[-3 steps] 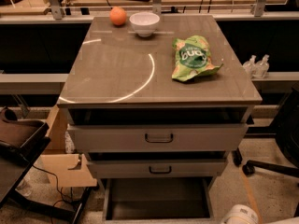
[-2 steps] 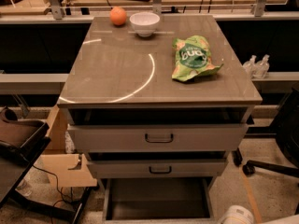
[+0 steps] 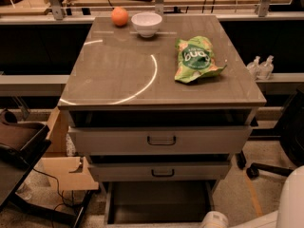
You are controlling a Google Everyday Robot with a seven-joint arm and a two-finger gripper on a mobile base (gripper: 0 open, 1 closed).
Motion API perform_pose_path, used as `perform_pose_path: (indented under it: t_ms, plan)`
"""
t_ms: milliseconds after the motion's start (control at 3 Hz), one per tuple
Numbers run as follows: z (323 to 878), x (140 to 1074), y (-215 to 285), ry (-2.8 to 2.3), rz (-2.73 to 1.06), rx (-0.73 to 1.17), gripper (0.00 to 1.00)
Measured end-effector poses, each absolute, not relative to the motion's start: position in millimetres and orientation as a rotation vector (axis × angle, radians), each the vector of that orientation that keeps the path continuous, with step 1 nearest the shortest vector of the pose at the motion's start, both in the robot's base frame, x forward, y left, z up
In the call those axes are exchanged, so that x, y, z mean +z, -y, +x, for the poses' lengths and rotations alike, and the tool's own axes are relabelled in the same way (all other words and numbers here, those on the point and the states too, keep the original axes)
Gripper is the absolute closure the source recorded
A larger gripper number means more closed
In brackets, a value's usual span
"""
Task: Close bottom drawer
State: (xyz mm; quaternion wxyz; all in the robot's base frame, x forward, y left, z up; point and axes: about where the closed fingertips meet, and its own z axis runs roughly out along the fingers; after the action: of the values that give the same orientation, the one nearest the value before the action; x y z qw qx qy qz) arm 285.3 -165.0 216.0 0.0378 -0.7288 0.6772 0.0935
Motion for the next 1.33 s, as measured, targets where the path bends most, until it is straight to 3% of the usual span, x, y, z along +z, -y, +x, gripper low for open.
perform_pose_path:
  t_ms: [667,1333]
  plan:
    - [291.2,165.7,126.4,-2.036,-2.352,0.213,1.00]
    - [311.3,137.4,131.7,-2.048,-2.352,0.151,1.00]
